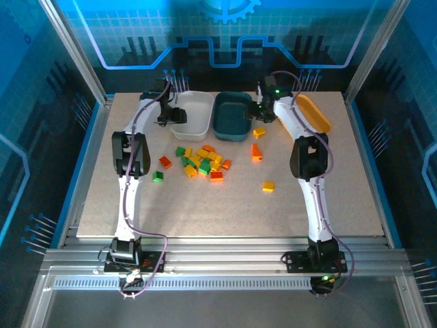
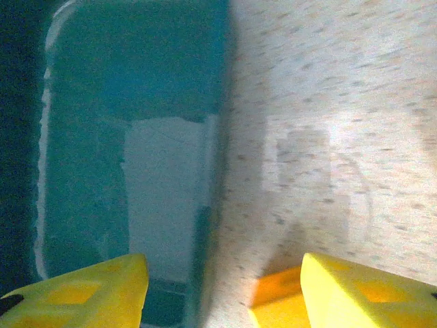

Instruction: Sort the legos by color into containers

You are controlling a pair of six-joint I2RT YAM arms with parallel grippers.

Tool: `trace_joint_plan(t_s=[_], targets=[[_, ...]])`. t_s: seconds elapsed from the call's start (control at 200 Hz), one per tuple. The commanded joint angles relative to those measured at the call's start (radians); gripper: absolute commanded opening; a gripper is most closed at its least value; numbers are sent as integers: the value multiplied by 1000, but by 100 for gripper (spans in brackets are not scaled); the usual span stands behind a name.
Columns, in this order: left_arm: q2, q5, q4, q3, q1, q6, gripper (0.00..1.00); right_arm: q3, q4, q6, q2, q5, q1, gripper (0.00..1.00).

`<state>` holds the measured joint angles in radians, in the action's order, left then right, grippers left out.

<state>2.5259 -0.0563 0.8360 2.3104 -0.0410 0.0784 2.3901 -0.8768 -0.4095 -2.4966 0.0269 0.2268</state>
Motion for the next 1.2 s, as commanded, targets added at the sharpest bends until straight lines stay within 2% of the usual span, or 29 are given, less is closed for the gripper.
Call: trace_joint_plan(t_s=[0.0, 0.19, 0.31, 0.405, 0.55, 0.81, 0.93, 1.071, 1.196], targets=[[-92, -70, 36, 40, 16, 42, 71, -30, 18, 18, 26, -25, -53, 58], [-219, -161, 15, -37, 16, 118, 71, 4, -8, 30, -63, -48, -75, 32], [-346, -203, -79, -210, 16, 174, 71, 9, -9, 53, -92, -7, -73, 27], [-437, -244, -166, -361, 16, 218, 71, -4, -20, 79, -95, 20, -62, 28], [-534, -264, -256, -543, 14, 257, 71, -126, 19, 102, -41, 53, -49, 27], [-645, -269, -332, -766, 11, 292, 69, -653, 243, 65, 242, 26, 24, 27], [-691, -272, -379, -843, 2, 318, 69, -894, 365, 17, 416, 71, 40, 27], [-687, -268, -380, -831, -17, 321, 69, -881, 321, 42, 533, 9, -19, 32], [-628, -272, -341, -749, -28, 309, 69, -741, 205, 142, 505, -137, -65, 53]])
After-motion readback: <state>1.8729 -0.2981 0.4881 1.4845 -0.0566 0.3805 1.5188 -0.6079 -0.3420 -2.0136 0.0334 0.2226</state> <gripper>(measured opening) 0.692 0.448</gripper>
